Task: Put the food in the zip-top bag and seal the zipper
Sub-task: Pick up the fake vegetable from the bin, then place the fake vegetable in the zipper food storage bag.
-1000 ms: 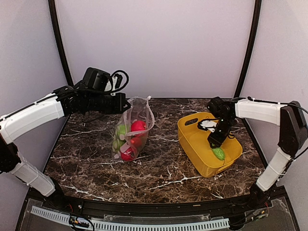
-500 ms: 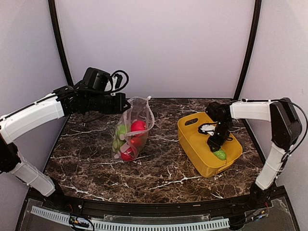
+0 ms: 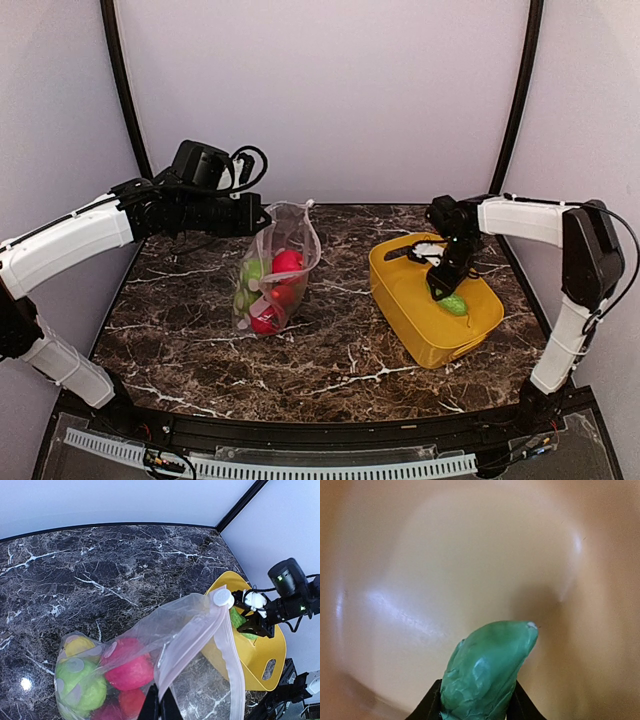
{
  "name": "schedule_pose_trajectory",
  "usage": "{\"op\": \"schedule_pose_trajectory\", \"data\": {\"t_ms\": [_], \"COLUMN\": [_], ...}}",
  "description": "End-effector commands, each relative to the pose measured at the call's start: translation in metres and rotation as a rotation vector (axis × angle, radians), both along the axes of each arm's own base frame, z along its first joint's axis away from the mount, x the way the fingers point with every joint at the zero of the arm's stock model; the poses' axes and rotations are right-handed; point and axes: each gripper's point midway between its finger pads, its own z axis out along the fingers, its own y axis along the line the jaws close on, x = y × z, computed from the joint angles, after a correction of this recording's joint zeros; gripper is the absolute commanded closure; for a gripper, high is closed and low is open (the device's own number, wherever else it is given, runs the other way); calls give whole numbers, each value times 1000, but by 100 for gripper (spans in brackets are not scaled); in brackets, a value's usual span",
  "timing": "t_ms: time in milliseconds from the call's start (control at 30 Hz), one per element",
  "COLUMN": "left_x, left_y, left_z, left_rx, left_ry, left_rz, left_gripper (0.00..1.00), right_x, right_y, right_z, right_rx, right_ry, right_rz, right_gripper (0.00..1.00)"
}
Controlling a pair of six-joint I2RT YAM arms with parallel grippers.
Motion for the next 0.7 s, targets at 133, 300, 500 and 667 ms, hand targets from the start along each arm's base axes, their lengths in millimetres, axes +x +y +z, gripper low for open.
{"op": "schedule_pose_trajectory", "data": {"t_ms": [133, 300, 500, 667], "left_x": [-3, -2, -2, -2], "left_y": [5, 5, 5, 7], "left_z": [10, 11, 12, 14], "left_rx": [4, 6, 11, 15], "left_ry": [-9, -8, -3, -5], "left_rz": [5, 8, 9, 13], "left_gripper": [99, 99, 99, 99], "right_x": [29, 24, -1, -19], "right_y": [82, 136, 190, 228], "right_z": [159, 253, 313, 332], "right_rx": [485, 842, 1140, 1248], "right_ry": [-192, -290, -240, -164], "right_rz": [112, 261, 397, 494], "right_gripper": [68, 68, 67, 67]}}
